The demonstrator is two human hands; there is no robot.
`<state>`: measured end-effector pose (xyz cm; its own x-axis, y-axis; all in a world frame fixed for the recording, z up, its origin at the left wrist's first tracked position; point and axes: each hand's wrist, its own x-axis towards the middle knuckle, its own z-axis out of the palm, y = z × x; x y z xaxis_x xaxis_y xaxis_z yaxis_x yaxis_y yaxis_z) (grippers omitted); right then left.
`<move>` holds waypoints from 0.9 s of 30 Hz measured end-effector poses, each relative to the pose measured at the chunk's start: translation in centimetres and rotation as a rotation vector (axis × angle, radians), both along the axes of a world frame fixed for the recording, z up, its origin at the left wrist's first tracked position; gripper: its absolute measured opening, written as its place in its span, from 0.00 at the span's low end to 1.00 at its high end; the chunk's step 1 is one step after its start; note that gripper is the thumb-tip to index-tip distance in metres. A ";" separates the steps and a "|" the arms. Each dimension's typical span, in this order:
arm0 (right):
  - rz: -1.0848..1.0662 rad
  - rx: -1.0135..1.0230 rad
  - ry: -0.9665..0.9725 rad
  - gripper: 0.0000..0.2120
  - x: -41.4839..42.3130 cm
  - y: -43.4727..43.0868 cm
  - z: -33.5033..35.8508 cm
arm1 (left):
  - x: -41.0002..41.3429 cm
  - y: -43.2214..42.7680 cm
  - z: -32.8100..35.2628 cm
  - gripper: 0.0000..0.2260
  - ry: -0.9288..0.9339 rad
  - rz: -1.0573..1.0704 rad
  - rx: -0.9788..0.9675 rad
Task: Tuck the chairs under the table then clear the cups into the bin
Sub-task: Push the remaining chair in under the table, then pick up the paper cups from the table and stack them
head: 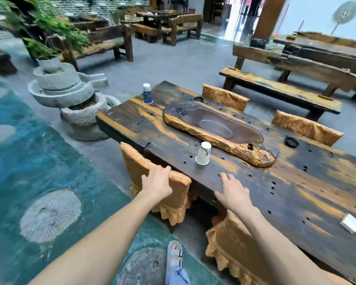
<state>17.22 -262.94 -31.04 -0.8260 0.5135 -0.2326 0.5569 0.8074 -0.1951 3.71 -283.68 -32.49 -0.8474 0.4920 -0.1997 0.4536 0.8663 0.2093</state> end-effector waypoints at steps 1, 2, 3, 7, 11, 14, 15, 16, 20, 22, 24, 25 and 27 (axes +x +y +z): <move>0.014 0.005 0.008 0.30 -1.2 0.4 0.0 | -0.7 -0.1 -0.3 0.30 -0.004 0.019 -0.004; 0.027 0.010 0.016 0.30 -2.4 0.8 0.0 | -1.5 -0.1 -0.5 0.29 -0.002 0.034 -0.006; 0.038 0.014 0.021 0.30 -3.7 1.4 -0.2 | -2.5 0.0 -0.7 0.29 0.000 0.046 -0.005; 0.067 0.022 0.017 0.30 -9.4 4.3 -1.4 | -6.6 1.9 -1.7 0.28 -0.036 0.096 0.049; 0.054 -0.045 0.001 0.31 -15.3 7.7 -3.4 | -10.8 5.8 -2.8 0.29 -0.177 0.152 0.090; 0.036 -0.090 0.014 0.29 -19.3 10.3 -5.5 | -14.2 9.4 -4.1 0.30 -0.366 0.264 0.198; 0.033 -0.103 0.015 0.30 -20.3 10.9 -6.0 | -15.1 10.2 -4.5 0.29 -0.418 0.310 0.239; 0.025 -0.120 0.009 0.32 -21.4 11.7 -6.8 | -16.0 11.3 -5.1 0.28 -0.466 0.346 0.275; 0.018 -0.147 -0.006 0.37 -24.7 14.7 -9.7 | -18.2 14.4 -7.3 0.26 -0.610 0.421 0.300; -0.006 -0.171 -0.013 0.38 -26.1 15.9 -11.2 | -19.1 15.2 -8.2 0.26 -0.649 0.440 0.290; -0.017 -0.192 -0.019 0.37 -27.3 16.6 -12.4 | -20.0 15.5 -9.2 0.24 -0.682 0.483 0.299; -0.015 -0.197 -0.019 0.36 -27.8 16.9 -12.8 | -20.4 15.5 -9.5 0.23 -0.698 0.506 0.307; -0.007 -0.207 -0.022 0.34 -28.9 17.5 -13.9 | -21.3 15.6 -10.1 0.22 -0.727 0.548 0.314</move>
